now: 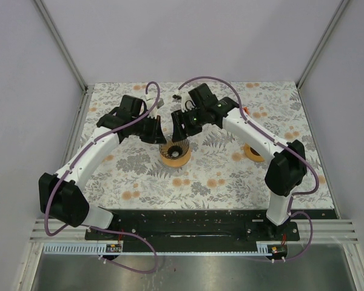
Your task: Place the coffee filter in the dripper
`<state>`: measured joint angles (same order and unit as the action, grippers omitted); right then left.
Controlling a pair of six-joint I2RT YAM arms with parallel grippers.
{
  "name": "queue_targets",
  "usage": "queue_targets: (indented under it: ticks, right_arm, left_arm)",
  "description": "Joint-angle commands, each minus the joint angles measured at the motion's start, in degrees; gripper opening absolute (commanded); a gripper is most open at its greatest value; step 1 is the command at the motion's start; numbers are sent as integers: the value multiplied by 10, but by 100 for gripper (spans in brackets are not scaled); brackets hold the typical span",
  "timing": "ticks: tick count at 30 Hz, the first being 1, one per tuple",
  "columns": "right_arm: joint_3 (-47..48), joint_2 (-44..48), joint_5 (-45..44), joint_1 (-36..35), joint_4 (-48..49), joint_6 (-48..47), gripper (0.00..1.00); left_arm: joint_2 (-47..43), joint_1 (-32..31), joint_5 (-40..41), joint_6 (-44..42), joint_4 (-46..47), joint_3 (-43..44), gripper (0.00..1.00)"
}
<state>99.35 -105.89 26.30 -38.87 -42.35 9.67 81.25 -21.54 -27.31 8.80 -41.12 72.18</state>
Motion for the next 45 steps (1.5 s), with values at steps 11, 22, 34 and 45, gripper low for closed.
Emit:
queue_targets:
  ticks: [11,22,34,45]
  right_arm:
    - [-7,133,-114,56,-24,-39,75]
    - [-63,180,-141,105,-14,-35,77]
    - [-76,166,-149,123,-8,-33,77]
    - [-51,138,-145,140,16,-16,78]
  left_arm:
    - [6,50,78,-73,-91,22,0]
    - [-11,150,87,-120,-99,3,0]
    - [3,258,74,-164,-99,2,0]
    - [-10,295,15,-165,-95,41,61]
